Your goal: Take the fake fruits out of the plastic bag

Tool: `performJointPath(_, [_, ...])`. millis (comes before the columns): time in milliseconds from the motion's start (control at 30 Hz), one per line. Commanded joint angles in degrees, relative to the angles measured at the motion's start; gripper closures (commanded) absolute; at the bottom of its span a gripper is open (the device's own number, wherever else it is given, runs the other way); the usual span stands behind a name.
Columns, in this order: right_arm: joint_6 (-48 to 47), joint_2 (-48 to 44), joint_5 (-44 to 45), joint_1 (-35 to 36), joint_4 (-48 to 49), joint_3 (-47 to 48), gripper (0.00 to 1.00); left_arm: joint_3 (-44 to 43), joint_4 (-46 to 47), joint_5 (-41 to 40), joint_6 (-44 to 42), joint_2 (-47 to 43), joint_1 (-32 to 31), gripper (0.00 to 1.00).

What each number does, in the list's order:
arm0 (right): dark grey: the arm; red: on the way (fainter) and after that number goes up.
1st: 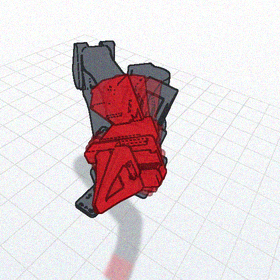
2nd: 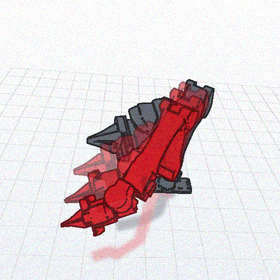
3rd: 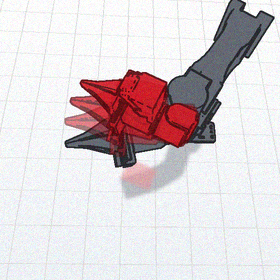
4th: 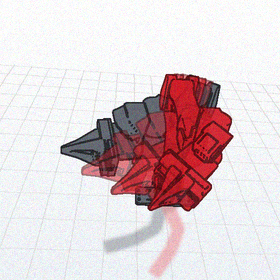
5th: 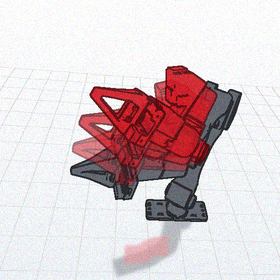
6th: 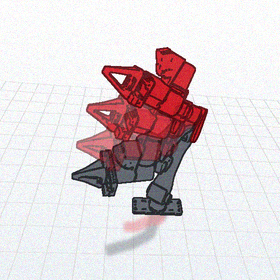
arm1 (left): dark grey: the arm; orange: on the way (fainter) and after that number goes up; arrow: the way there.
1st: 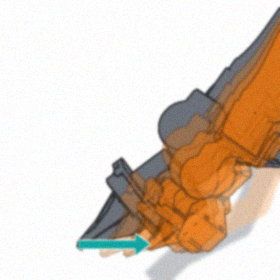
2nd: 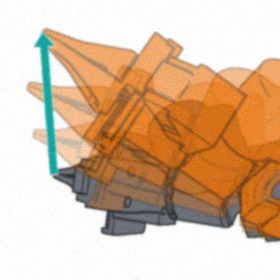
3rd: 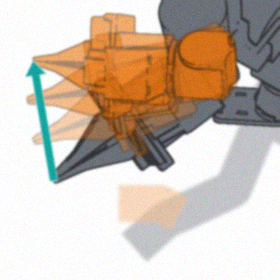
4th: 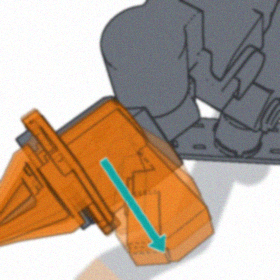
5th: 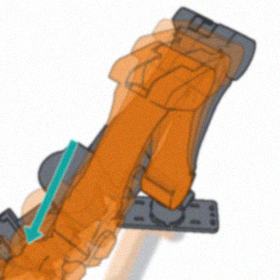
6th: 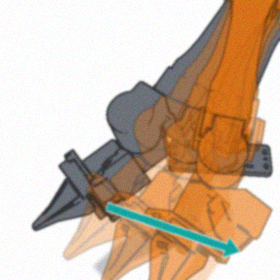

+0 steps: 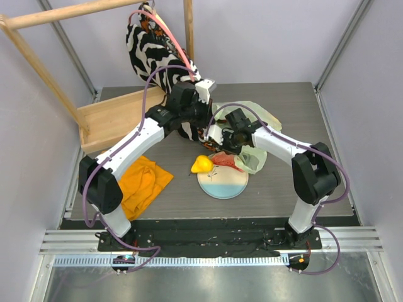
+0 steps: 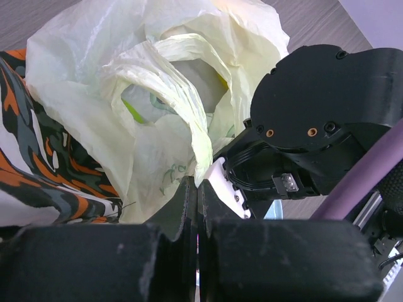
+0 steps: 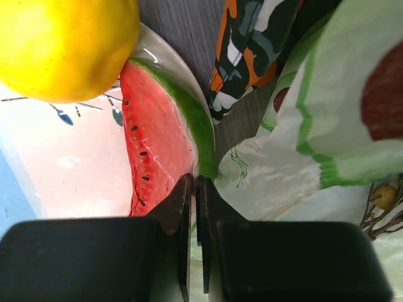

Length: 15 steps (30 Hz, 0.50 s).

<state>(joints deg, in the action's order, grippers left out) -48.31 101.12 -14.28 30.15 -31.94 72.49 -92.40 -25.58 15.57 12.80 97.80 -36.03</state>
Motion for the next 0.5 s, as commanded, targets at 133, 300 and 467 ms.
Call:
performJointPath(133, [2.9,-1.2,-1.4,0.0,2.6,1.6,0.61,-0.3,1.1,1.6,-0.1,-1.5,-0.8,1.0])
performJointPath(300, [7.1,-9.9,-2.9,-0.9,-2.5,2.6,0.43,-1.1,0.9,1.3,-0.8,-0.9,-0.7,1.0])
performJointPath(467, [10.3,-18.7,-7.0,-7.1,-8.7,2.7,0.45,-0.9,0.8,1.5,-0.8,-0.5,-0.8,1.0])
